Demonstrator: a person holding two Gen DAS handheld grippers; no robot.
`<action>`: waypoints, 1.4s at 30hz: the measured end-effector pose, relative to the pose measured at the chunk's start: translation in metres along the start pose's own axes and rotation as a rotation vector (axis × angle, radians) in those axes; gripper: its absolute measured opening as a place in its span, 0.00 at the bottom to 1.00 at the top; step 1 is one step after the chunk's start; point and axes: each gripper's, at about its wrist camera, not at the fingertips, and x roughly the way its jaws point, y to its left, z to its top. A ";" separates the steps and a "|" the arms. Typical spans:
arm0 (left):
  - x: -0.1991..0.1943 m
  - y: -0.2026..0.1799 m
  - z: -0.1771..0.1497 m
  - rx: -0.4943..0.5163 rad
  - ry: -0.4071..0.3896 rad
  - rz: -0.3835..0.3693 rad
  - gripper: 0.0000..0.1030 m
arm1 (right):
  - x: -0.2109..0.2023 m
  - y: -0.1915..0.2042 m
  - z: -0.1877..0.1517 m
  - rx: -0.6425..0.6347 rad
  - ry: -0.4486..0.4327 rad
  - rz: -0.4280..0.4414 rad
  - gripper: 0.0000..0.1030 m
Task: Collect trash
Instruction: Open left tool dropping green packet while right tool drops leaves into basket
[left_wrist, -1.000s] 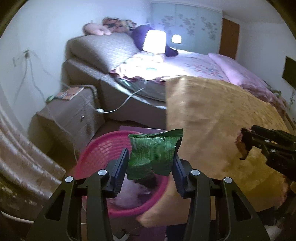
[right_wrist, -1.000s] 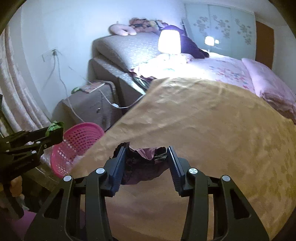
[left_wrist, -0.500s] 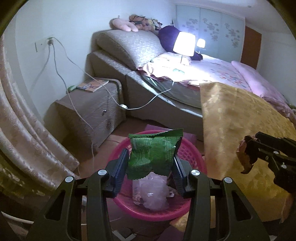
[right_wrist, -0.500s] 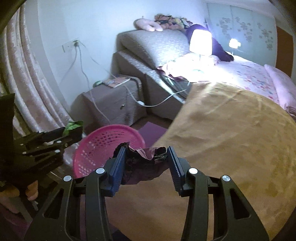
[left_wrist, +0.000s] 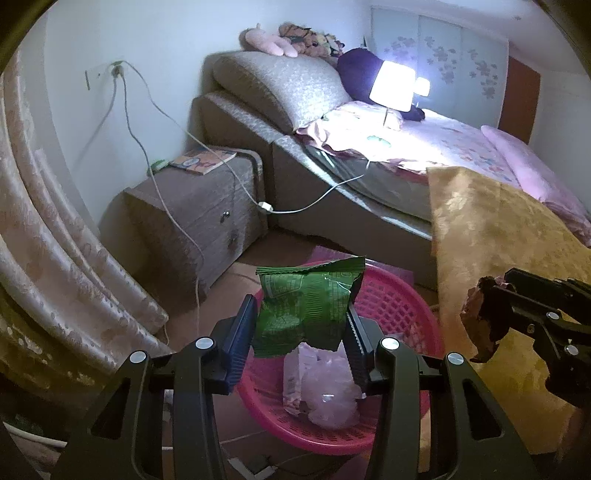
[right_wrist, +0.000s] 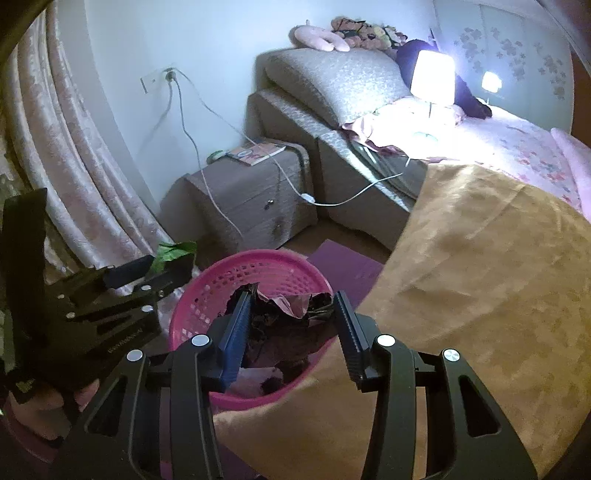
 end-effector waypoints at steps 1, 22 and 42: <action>0.003 0.002 0.000 -0.003 0.007 0.001 0.42 | 0.003 0.002 0.001 0.000 0.004 0.006 0.42; 0.028 0.010 -0.007 -0.014 0.058 0.018 0.69 | 0.040 0.004 0.010 0.069 0.048 0.073 0.70; 0.005 0.008 -0.004 -0.013 0.006 0.048 0.78 | -0.002 -0.003 -0.013 0.068 -0.035 0.002 0.90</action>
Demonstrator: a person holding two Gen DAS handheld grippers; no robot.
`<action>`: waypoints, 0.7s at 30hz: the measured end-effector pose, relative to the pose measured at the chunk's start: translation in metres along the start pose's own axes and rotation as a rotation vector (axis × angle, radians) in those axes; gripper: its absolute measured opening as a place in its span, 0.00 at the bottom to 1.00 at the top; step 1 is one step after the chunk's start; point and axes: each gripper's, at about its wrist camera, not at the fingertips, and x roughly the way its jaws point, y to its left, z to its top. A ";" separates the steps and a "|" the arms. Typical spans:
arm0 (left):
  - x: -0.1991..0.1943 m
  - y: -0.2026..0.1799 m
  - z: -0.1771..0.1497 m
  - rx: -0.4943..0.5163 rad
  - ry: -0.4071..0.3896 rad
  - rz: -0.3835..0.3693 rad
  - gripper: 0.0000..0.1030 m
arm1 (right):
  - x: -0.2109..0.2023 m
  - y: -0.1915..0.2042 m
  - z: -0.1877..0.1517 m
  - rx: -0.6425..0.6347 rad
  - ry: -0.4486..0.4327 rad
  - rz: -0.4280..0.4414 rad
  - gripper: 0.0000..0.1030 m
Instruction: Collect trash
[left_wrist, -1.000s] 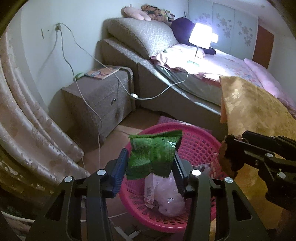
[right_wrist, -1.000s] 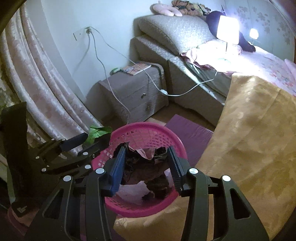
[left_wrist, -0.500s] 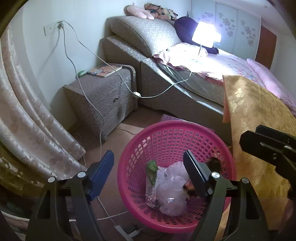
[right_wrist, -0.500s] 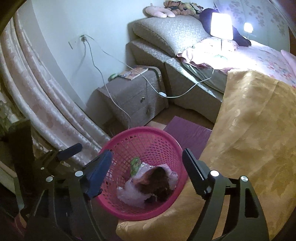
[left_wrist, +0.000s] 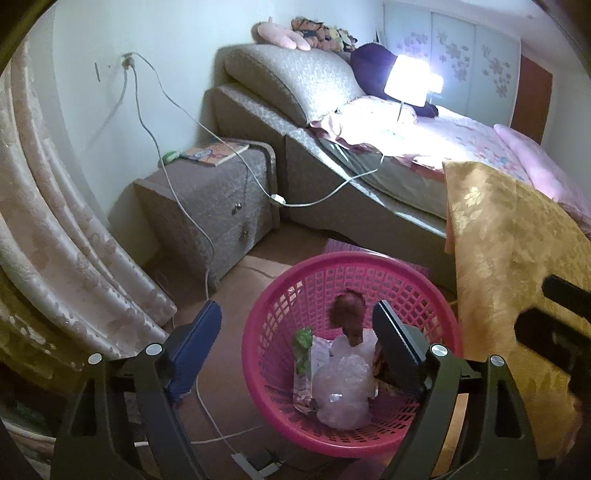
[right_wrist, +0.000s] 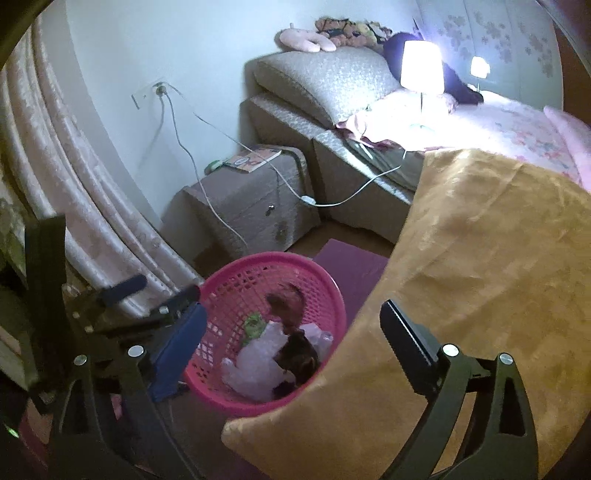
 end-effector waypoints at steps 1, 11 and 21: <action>-0.003 0.000 0.000 0.001 -0.006 0.004 0.79 | -0.004 0.001 -0.003 -0.012 -0.004 -0.009 0.90; -0.036 -0.003 0.006 0.001 -0.065 0.052 0.79 | -0.032 0.007 -0.015 -0.049 -0.076 -0.066 0.91; -0.071 -0.005 -0.006 0.006 -0.093 0.066 0.82 | -0.055 0.008 -0.023 -0.047 -0.129 -0.071 0.91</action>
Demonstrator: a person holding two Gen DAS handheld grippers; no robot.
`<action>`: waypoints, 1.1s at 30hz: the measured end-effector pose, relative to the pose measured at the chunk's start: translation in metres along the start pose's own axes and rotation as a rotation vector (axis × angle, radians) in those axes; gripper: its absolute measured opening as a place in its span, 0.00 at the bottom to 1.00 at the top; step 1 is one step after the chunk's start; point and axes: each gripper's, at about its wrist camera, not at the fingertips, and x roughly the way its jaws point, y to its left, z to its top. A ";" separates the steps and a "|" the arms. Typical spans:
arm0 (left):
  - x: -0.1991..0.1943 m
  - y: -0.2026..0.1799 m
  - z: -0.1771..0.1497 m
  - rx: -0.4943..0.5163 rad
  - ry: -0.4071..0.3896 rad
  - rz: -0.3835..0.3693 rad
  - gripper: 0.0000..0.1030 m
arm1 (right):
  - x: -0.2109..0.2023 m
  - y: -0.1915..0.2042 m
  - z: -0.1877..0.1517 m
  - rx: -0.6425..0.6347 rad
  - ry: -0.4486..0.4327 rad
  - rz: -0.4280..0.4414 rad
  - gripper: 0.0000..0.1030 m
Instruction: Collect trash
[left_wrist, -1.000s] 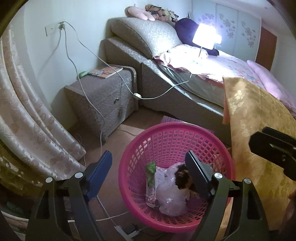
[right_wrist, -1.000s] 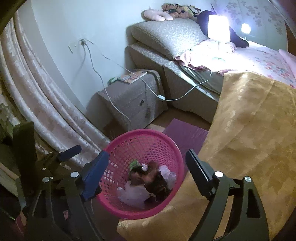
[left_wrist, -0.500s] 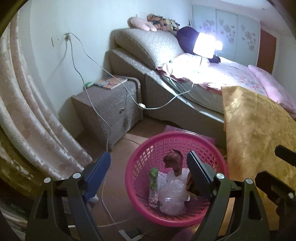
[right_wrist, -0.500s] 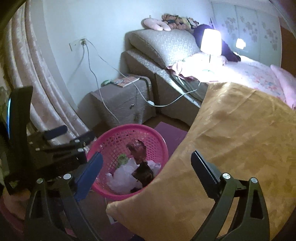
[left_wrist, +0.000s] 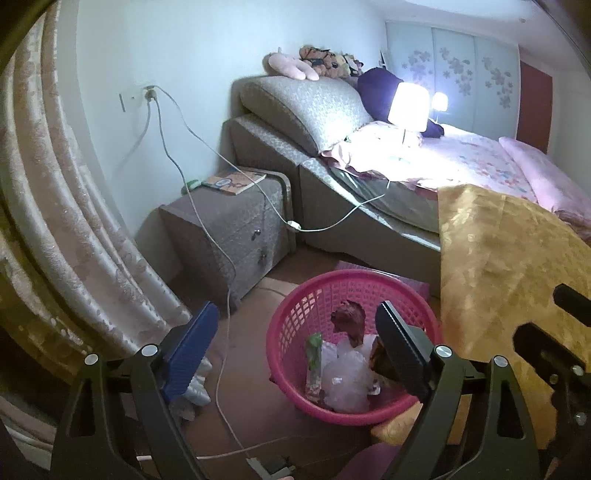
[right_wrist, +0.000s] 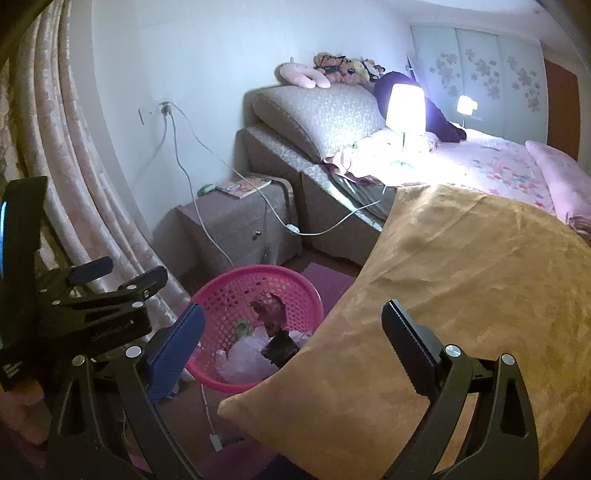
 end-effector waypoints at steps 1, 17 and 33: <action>-0.002 0.000 -0.001 -0.001 0.000 0.001 0.83 | 0.000 0.001 0.000 -0.002 0.000 0.001 0.91; -0.016 0.003 -0.015 0.010 -0.060 0.029 0.88 | -0.018 0.012 -0.010 -0.035 -0.064 -0.015 0.91; -0.017 0.003 -0.016 -0.009 -0.068 0.000 0.90 | -0.018 0.014 -0.012 -0.038 -0.060 -0.012 0.91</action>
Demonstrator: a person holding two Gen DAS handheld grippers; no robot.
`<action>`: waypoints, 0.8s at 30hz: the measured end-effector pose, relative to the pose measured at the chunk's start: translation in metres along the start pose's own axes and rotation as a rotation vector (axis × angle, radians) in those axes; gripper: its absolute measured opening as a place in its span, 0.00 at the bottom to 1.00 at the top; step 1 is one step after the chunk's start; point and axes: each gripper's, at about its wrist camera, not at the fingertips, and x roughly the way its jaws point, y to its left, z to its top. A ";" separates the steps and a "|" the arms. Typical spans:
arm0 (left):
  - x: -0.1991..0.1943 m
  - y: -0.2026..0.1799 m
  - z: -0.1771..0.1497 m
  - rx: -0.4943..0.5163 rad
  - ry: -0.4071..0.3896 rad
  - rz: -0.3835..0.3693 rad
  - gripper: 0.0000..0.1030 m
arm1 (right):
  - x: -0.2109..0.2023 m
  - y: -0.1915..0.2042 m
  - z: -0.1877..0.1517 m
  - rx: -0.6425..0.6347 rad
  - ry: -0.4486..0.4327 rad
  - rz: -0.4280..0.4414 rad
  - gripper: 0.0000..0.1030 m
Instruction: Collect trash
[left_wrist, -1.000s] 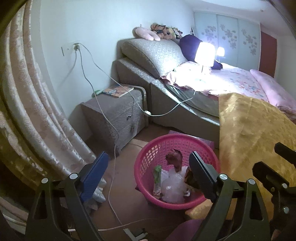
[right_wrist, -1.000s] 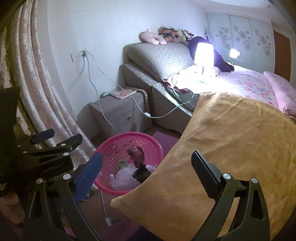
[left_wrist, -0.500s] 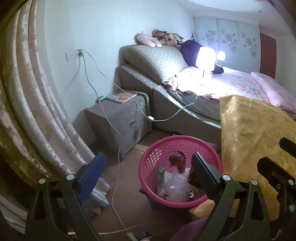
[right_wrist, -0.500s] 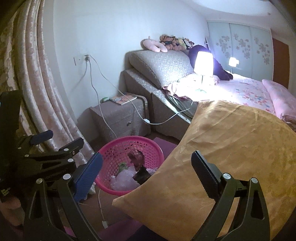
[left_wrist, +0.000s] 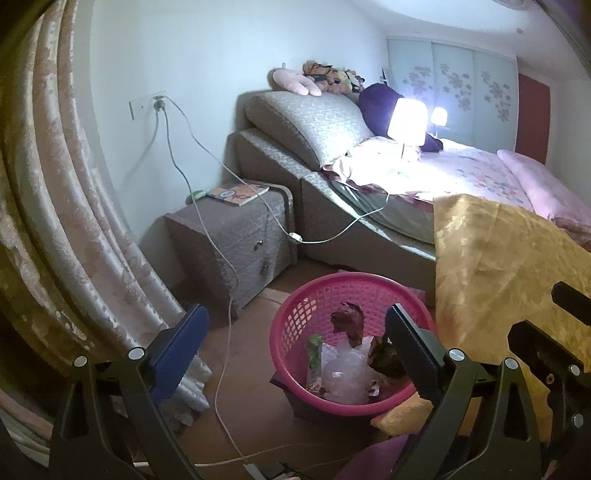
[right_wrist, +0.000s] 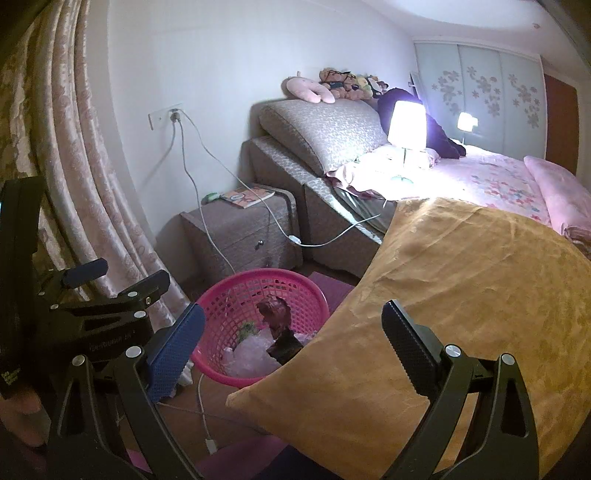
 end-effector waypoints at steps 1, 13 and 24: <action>0.000 0.000 0.000 0.000 -0.001 -0.001 0.90 | 0.000 0.000 -0.001 0.002 0.000 -0.001 0.91; 0.001 0.001 0.000 -0.014 0.002 0.003 0.90 | 0.000 0.000 -0.001 0.004 0.002 0.002 0.91; 0.001 0.003 0.000 -0.018 0.000 0.007 0.90 | 0.001 0.004 -0.003 -0.003 0.009 0.010 0.91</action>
